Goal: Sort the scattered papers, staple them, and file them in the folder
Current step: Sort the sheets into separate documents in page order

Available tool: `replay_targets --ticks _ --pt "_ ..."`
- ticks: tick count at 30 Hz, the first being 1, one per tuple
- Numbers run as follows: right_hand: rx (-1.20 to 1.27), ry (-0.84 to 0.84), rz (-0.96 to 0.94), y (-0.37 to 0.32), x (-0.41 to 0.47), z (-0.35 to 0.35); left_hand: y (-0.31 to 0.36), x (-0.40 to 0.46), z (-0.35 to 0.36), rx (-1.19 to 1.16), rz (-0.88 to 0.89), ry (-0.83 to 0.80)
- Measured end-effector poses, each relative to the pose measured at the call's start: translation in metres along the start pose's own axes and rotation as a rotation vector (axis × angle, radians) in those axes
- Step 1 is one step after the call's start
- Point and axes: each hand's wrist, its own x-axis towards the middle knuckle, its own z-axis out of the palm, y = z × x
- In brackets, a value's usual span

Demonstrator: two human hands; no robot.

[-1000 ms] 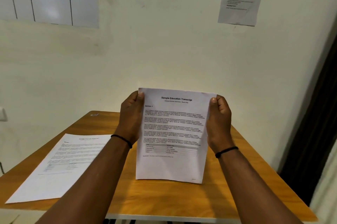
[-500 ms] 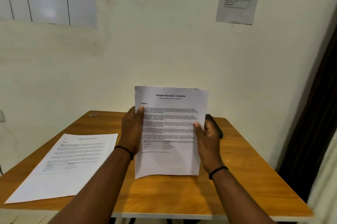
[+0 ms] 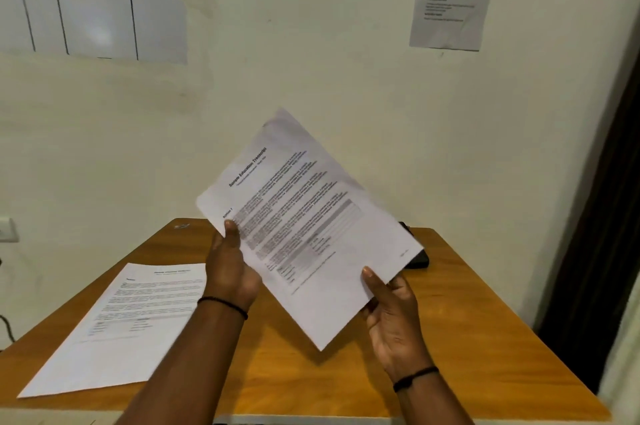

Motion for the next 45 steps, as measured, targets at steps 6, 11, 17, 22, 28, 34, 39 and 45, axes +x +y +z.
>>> replay_targets --ticks 6,11,17,22,28,34,39,45 --pt "-0.083 -0.024 -0.036 -0.002 -0.007 -0.01 0.023 0.002 -0.021 0.075 -0.146 -0.198" --pt "-0.247 -0.065 -0.017 -0.023 -0.006 -0.036 0.078 0.022 -0.037 0.676 -0.318 -0.416" --pt "-0.466 -0.053 -0.074 -0.024 0.007 -0.033 0.043 0.0 -0.018 0.729 -0.174 -0.431" --pt "-0.56 -0.009 -0.208 -0.039 0.016 -0.029 0.012 -0.001 -0.023 0.762 0.13 -0.352" --pt "-0.587 0.019 -0.058 -0.029 0.01 -0.064 -0.022 -0.008 -0.057 0.715 0.013 -0.325" --pt "-0.647 0.038 -0.051 -0.028 0.017 -0.063 -0.04 -0.01 -0.06 0.686 -0.011 -0.345" --pt "-0.655 0.058 -0.116 -0.025 0.021 -0.063 -0.031 -0.009 -0.052 0.726 0.016 -0.357" --pt "-0.63 0.106 -0.026 -0.008 0.019 -0.075 -0.042 -0.015 -0.064 0.682 -0.106 -0.33"
